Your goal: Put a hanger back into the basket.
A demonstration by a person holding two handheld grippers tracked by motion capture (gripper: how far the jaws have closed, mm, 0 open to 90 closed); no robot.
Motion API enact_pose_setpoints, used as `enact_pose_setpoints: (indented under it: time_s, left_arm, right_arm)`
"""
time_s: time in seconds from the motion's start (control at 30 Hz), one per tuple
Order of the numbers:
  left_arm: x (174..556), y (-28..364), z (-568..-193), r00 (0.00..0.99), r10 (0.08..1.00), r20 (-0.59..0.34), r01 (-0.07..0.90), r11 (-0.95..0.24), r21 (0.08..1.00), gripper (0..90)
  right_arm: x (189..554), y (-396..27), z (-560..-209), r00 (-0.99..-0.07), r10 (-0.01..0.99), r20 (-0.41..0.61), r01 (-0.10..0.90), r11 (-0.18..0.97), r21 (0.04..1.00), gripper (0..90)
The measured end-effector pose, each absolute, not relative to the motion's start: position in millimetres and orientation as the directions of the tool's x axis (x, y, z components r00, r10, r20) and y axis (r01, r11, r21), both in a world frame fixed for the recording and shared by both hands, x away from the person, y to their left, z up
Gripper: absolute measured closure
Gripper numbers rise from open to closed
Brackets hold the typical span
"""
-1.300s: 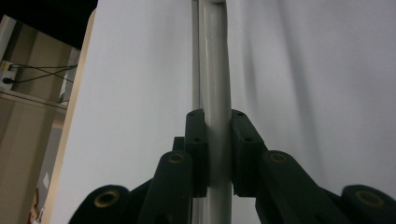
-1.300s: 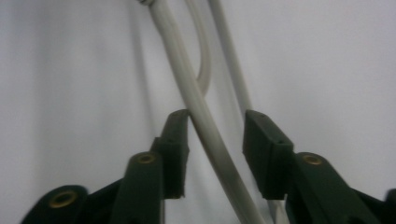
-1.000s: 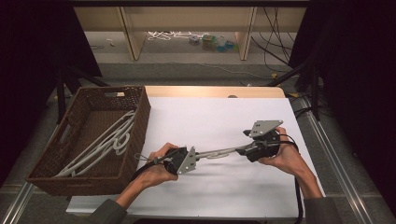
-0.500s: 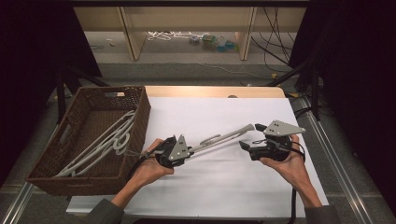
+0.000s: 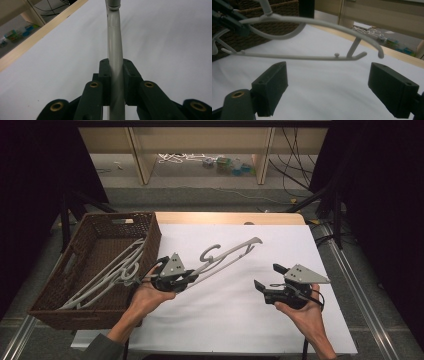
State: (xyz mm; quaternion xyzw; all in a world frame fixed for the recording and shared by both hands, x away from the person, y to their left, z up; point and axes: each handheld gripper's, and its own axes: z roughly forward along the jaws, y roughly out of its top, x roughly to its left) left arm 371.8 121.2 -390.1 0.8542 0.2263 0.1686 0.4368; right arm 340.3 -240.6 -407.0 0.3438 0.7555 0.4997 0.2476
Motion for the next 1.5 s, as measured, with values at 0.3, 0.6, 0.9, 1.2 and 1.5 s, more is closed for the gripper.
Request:
enact_pose_setpoints:
  time_s: [0.3, 0.6, 0.9, 1.2, 1.5]
  left_arm:
    - [362.9, 138.2, -373.1, 0.830, 0.556, -0.040, 0.335, -0.439, 0.834, 79.5]
    - [353.8, 159.4, -344.8, 0.822, 0.557, -0.119, 0.376, -0.373, 0.848, 79.5]
    - [349.0, 183.1, -313.3, 0.806, 0.575, -0.140, 0.388, -0.333, 0.859, 79.5]
    - [354.1, 210.0, -293.7, 0.773, 0.621, -0.126, 0.397, -0.320, 0.860, 79.5]
    - [363.6, 244.3, -277.8, 0.719, 0.687, -0.104, 0.402, -0.290, 0.868, 79.5]
  right_arm:
    - [316.4, -228.6, -411.5, -0.653, 0.757, -0.015, 0.250, 0.233, 0.940, 16.4]
    - [306.1, -226.5, -415.8, -0.660, 0.751, 0.006, 0.244, 0.207, 0.948, 16.5]
    - [296.7, -225.6, -419.6, -0.662, 0.748, 0.052, 0.248, 0.153, 0.956, 16.4]
    - [286.9, -227.5, -425.6, -0.659, 0.751, 0.038, 0.268, 0.187, 0.945, 16.4]
    - [284.8, -229.3, -428.8, -0.664, 0.747, 0.034, 0.267, 0.194, 0.944, 16.4]
